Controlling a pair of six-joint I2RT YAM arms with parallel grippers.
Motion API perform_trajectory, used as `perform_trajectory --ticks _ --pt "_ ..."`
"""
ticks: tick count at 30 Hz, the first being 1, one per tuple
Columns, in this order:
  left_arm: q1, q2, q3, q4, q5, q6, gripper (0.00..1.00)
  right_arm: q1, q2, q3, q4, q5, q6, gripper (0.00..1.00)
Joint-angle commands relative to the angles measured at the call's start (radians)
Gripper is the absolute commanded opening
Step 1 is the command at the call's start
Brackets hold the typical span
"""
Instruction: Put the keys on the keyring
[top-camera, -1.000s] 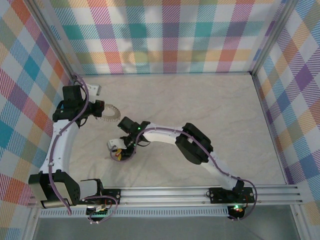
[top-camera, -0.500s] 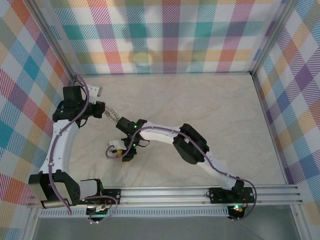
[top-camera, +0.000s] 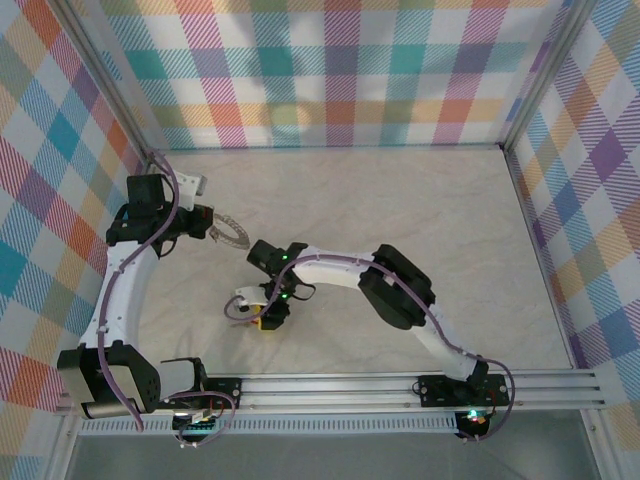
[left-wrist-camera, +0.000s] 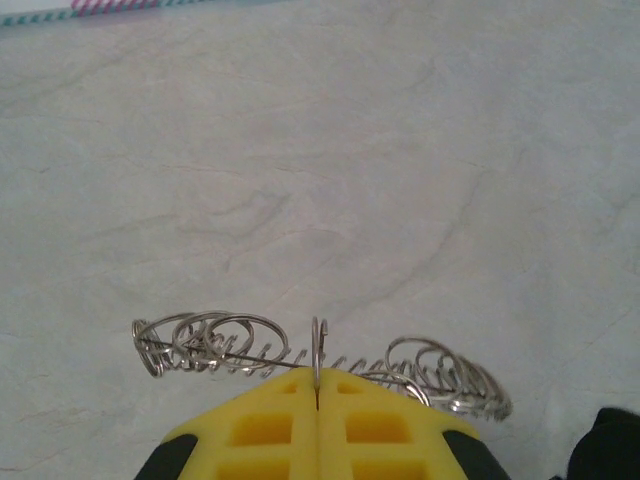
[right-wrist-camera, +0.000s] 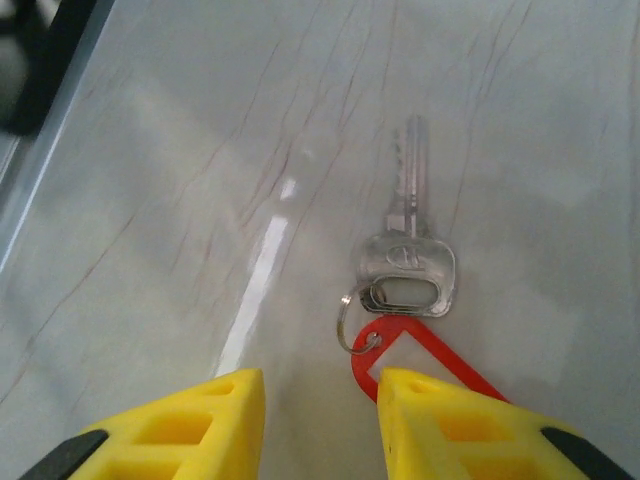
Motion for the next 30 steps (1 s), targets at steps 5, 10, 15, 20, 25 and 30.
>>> perform_trajectory --ticks 5,10,15,20,25,30 --pt "0.01 -0.022 -0.029 0.086 0.072 -0.034 0.0 -0.151 -0.257 -0.403 0.101 0.052 0.174 0.36" --pt "0.01 -0.013 -0.04 0.14 0.099 -0.059 0.0 -0.243 -0.427 -0.658 0.236 -0.001 0.271 0.35" --pt "0.008 -0.003 -0.042 0.159 0.11 -0.064 0.0 -0.254 -0.493 -0.737 0.322 0.008 0.306 0.36" --pt "0.007 -0.02 -0.052 0.152 0.122 -0.057 0.0 -0.254 -0.525 -0.777 0.381 0.012 0.281 0.37" --pt "0.007 -0.045 -0.064 0.138 0.139 -0.038 0.0 -0.257 -0.613 -0.8 0.376 -0.029 0.213 0.38" --pt "0.005 -0.057 -0.075 0.135 0.16 -0.034 0.0 -0.276 -0.686 -0.766 0.335 0.019 0.276 0.4"
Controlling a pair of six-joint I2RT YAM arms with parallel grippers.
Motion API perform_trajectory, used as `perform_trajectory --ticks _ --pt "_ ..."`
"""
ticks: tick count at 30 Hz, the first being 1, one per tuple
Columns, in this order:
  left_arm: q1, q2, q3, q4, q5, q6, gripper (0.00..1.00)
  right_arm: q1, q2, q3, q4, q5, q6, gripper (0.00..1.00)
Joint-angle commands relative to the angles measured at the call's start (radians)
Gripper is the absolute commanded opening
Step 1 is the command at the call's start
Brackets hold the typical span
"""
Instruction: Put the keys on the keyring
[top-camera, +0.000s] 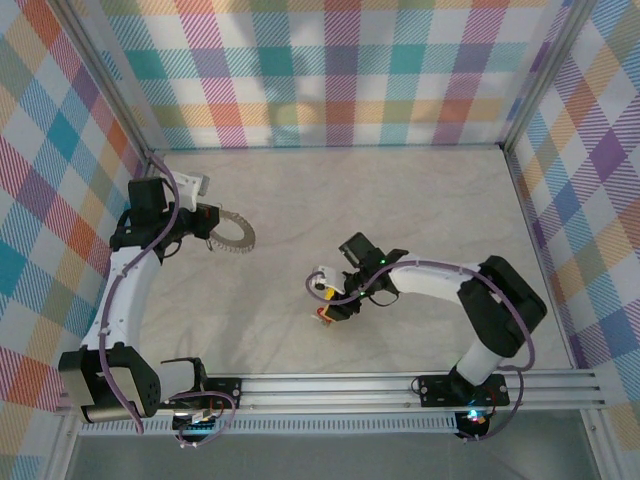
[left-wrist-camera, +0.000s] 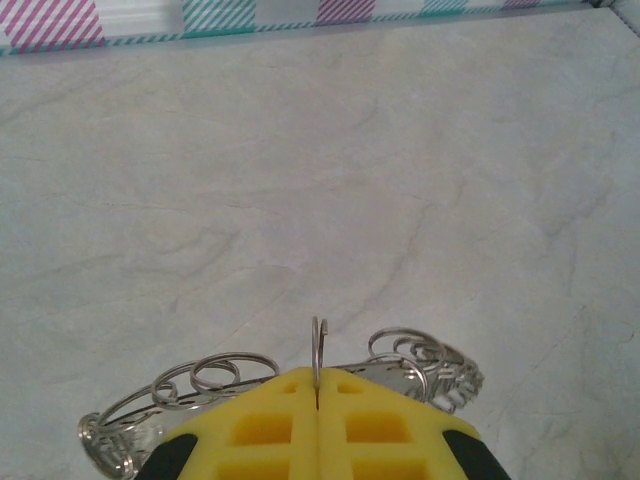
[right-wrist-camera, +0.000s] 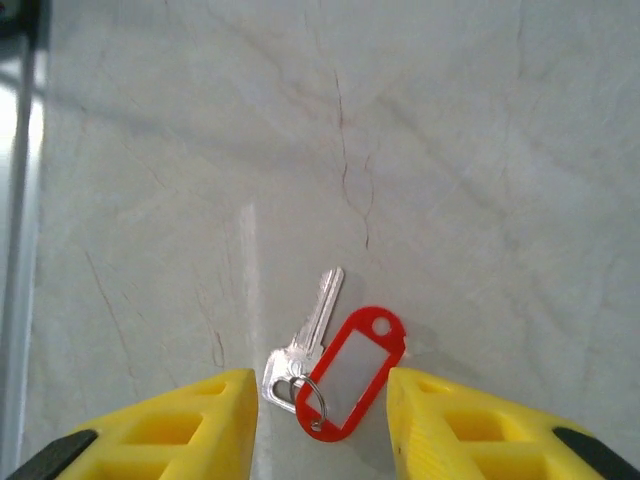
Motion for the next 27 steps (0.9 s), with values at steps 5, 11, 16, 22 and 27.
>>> perform_trajectory --ticks 5,11,16,22,27 --pt "-0.001 -0.04 -0.02 0.013 0.055 0.017 0.0 -0.011 0.023 0.227 -0.264 0.27 0.473 0.33" --pt "-0.007 -0.034 -0.032 0.022 0.048 -0.029 0.0 -0.006 0.101 0.326 -0.489 0.316 0.93 0.29" --pt "-0.007 -0.026 -0.017 -0.017 0.067 -0.087 0.0 0.099 0.05 0.319 -0.558 0.396 0.983 0.39" --pt "-0.013 -0.015 -0.059 0.096 0.12 -0.264 0.0 0.143 0.139 0.356 -0.575 0.373 1.034 0.42" --pt "-0.049 -0.064 -0.096 0.121 0.114 -0.307 0.0 0.212 0.25 0.454 -0.585 0.447 0.984 0.46"
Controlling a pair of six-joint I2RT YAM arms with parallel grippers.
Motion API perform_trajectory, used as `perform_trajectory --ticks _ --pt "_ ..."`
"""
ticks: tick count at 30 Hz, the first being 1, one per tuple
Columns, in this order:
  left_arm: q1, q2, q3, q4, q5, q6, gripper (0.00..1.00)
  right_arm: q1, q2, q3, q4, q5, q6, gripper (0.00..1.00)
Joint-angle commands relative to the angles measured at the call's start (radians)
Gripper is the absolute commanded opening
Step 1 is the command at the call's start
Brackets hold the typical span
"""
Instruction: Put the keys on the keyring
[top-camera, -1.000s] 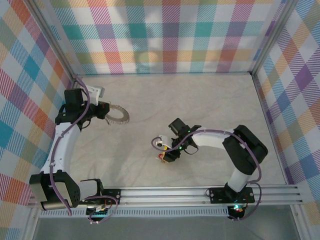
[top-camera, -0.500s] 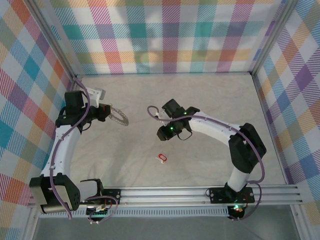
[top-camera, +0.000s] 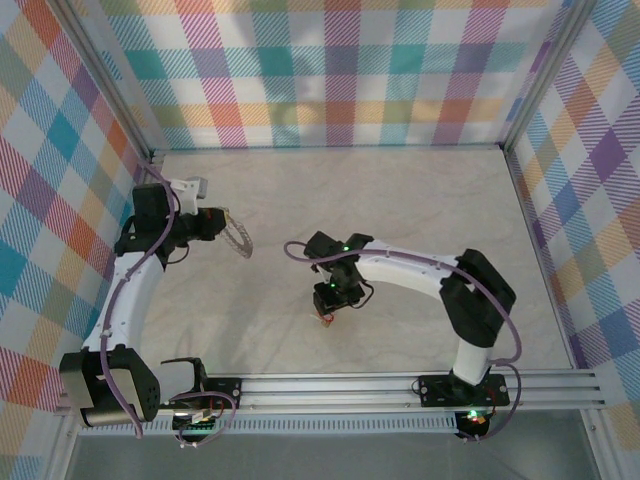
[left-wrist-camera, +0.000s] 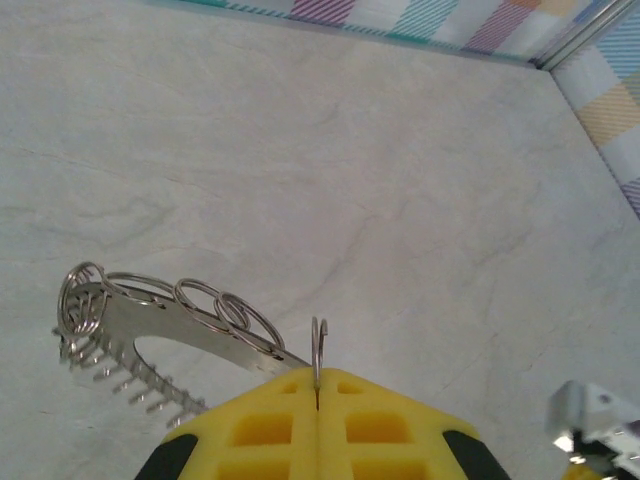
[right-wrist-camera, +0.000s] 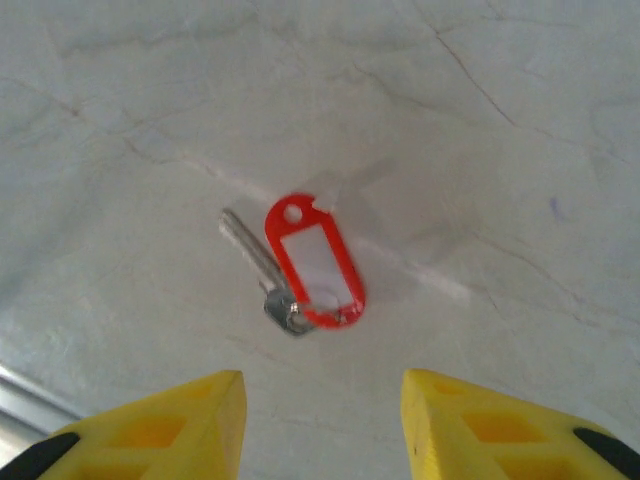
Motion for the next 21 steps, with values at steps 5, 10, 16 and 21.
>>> perform_trajectory --ticks 5,10,16,21 --pt "-0.126 -0.045 0.001 -0.005 -0.015 0.011 0.0 0.073 0.134 0.101 -0.075 0.142 0.026 0.47" --pt "-0.183 -0.026 0.013 0.028 -0.033 0.038 0.0 0.088 0.139 0.073 -0.112 0.197 0.104 0.46" --pt "-0.286 0.05 0.115 -0.052 -0.067 0.152 0.0 0.088 0.076 -0.015 -0.115 0.223 0.206 0.46" --pt "-0.324 0.073 0.123 -0.056 -0.08 0.18 0.0 0.076 0.045 -0.059 -0.126 0.254 0.254 0.46"
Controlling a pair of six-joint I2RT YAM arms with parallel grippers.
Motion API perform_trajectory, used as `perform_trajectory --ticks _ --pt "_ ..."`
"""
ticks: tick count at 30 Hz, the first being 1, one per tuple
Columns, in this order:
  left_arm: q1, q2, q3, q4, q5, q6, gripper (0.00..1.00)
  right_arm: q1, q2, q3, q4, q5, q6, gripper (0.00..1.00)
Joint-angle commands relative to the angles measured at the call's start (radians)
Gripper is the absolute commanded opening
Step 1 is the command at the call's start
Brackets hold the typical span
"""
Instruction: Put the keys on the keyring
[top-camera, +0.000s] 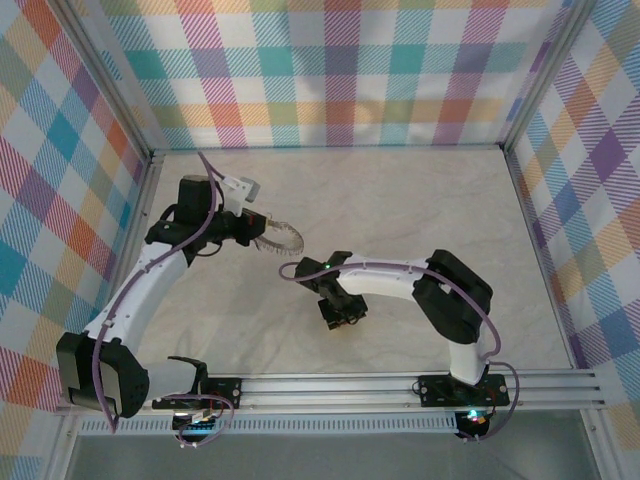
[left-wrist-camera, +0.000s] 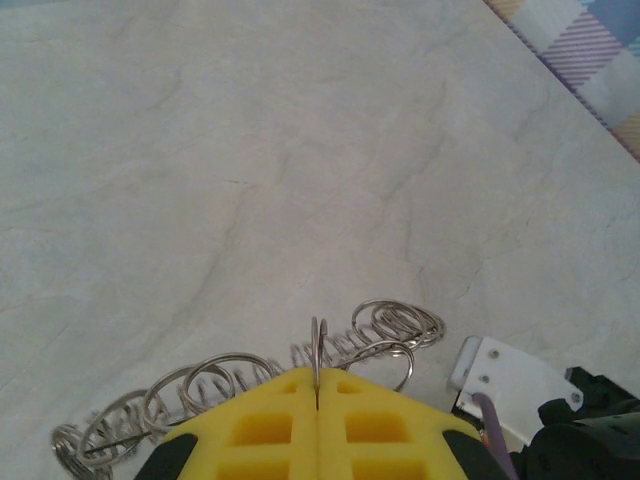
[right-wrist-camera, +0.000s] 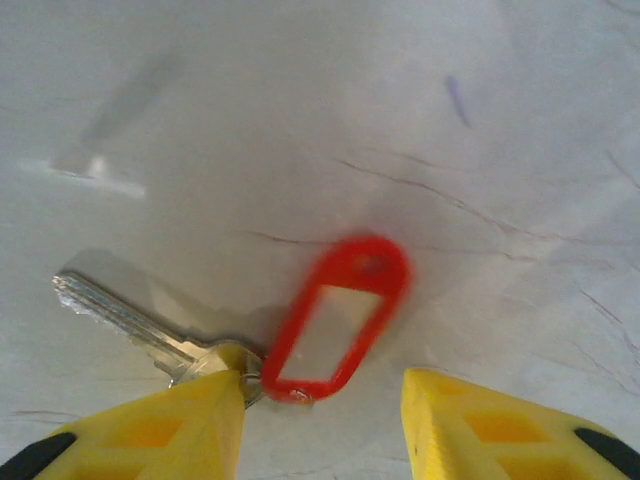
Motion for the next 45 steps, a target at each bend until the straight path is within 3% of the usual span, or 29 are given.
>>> perform_trajectory --ticks 1,11,16,23,26,28,30,32,36,40,45 --pt "-0.02 0.007 0.026 -0.008 -0.009 0.045 0.0 -0.011 -0.041 -0.026 -0.041 0.044 0.066 0.46" --pt "-0.031 0.001 0.022 -0.006 -0.007 0.061 0.0 -0.144 -0.188 -0.168 0.012 0.019 0.047 0.47" --pt "-0.031 0.004 0.026 -0.01 -0.011 0.067 0.0 -0.204 -0.268 -0.213 0.099 -0.053 -0.09 0.46" --pt "-0.03 0.003 0.029 -0.023 -0.017 0.086 0.0 -0.203 -0.442 -0.167 0.24 -0.217 -0.657 0.45" --pt "-0.029 -0.011 0.008 -0.013 0.007 0.074 0.0 -0.201 -0.614 -0.29 0.436 -0.327 -0.996 0.47" --pt "-0.03 -0.04 -0.037 0.038 0.06 0.068 0.0 -0.203 -0.733 -0.418 0.584 -0.379 -1.239 0.6" --pt "-0.03 -0.076 -0.087 0.096 0.095 0.077 0.0 -0.219 -0.782 -0.5 0.709 -0.37 -1.303 0.73" --pt "-0.03 -0.121 -0.146 0.16 0.089 0.085 0.0 -0.26 -0.767 -0.504 0.682 -0.455 -1.33 0.73" --pt "-0.03 -0.191 -0.245 0.31 0.146 0.13 0.0 -0.272 -0.594 -0.424 0.386 -0.545 -1.478 0.66" --pt "-0.031 -0.206 -0.289 0.355 0.181 0.146 0.0 -0.276 -0.446 -0.436 0.279 -0.38 -1.654 0.56" --pt "-0.033 -0.203 -0.297 0.354 0.177 0.154 0.0 -0.282 -0.374 -0.433 0.326 -0.433 -1.673 0.51"
